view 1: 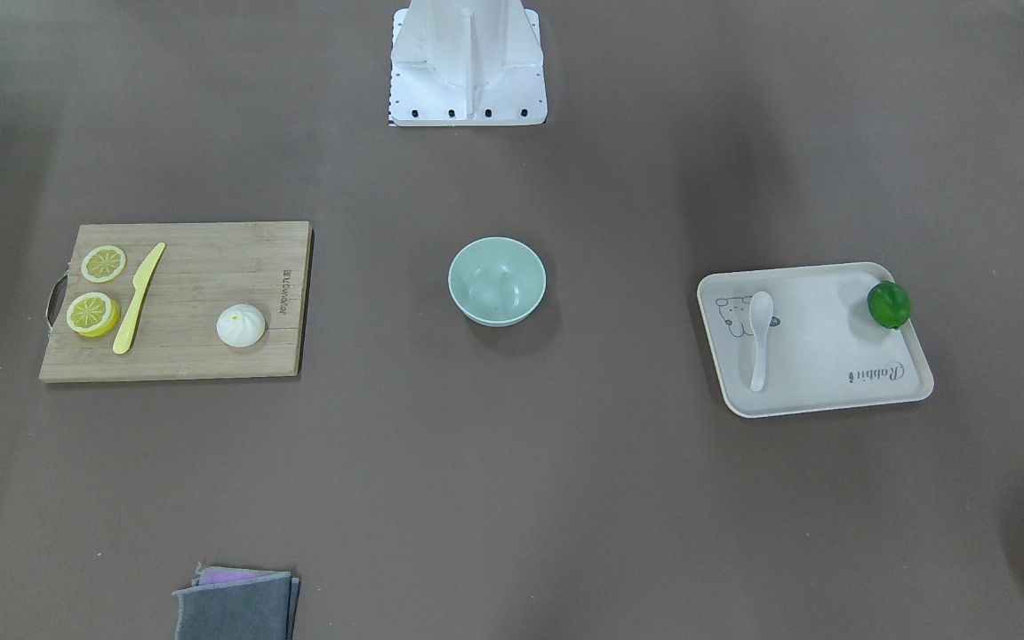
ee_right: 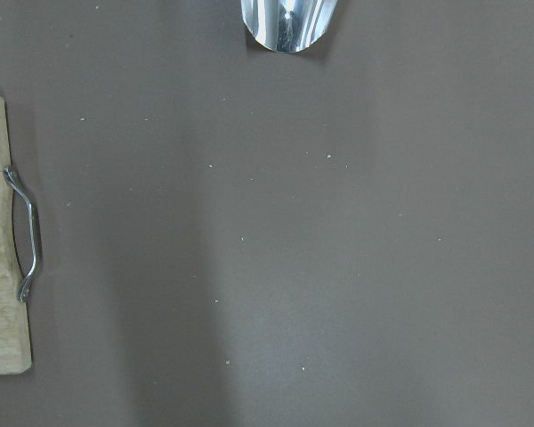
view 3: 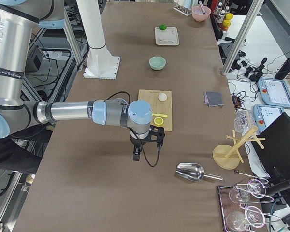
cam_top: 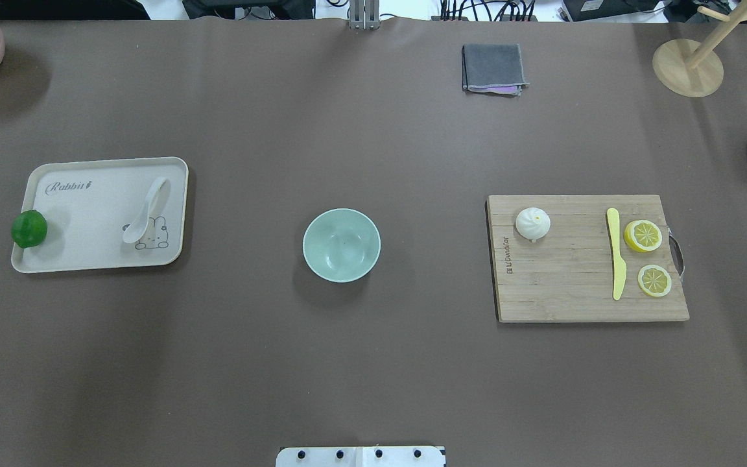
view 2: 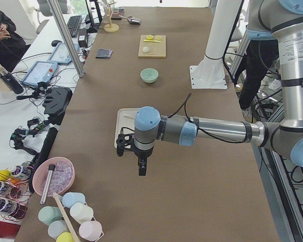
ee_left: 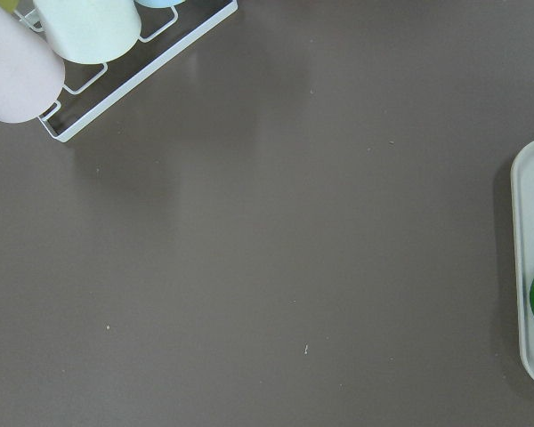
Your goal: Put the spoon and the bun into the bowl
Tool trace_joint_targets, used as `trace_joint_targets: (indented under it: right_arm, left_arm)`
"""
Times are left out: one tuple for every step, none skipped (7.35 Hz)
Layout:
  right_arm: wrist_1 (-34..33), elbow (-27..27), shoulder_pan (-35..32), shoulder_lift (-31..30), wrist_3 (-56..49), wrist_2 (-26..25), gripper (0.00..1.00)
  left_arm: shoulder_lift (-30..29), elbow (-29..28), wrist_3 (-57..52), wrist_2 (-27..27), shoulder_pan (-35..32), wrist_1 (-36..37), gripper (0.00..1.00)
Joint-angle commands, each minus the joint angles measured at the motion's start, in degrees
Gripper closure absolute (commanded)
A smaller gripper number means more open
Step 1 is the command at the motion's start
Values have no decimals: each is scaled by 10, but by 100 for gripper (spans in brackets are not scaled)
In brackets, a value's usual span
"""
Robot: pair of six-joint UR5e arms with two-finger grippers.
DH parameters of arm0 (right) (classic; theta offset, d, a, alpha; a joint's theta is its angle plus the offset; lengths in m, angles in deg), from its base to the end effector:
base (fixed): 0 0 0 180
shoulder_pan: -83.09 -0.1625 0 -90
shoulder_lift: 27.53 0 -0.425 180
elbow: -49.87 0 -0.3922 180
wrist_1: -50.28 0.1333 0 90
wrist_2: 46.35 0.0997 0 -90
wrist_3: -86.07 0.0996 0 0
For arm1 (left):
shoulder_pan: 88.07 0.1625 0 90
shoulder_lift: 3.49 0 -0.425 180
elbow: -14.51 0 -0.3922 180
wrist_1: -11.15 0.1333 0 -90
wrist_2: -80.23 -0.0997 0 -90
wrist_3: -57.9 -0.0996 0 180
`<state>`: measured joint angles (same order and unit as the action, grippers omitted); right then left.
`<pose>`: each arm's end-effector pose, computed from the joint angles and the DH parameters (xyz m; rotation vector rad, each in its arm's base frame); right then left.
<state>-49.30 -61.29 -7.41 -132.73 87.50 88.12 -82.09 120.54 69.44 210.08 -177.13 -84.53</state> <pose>0.0668 -0.3731 0.6091 -0.0663 -0.7755 0.0565 -0.0626 -0.4198 0.6048 0.0962 0.7085 -0.1145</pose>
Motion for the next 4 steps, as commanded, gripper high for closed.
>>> trace_joint_targets:
  right_arm:
    - [0,-1,0,1,0,0,0]
    - [1,-2,0,1,-1,0,0]
    - [0,-5,1,1,0,0,0]
    - [0,-5,0,1,0,0,0]
  left_arm:
    - [0,-1,-2,-2,-1,0,2]
    - [2,-2,-2,-3,-1,0,2]
    - [3,-4,-2,-4,0,0,2]
    - [6,-4,-3,-5,-1,0,2]
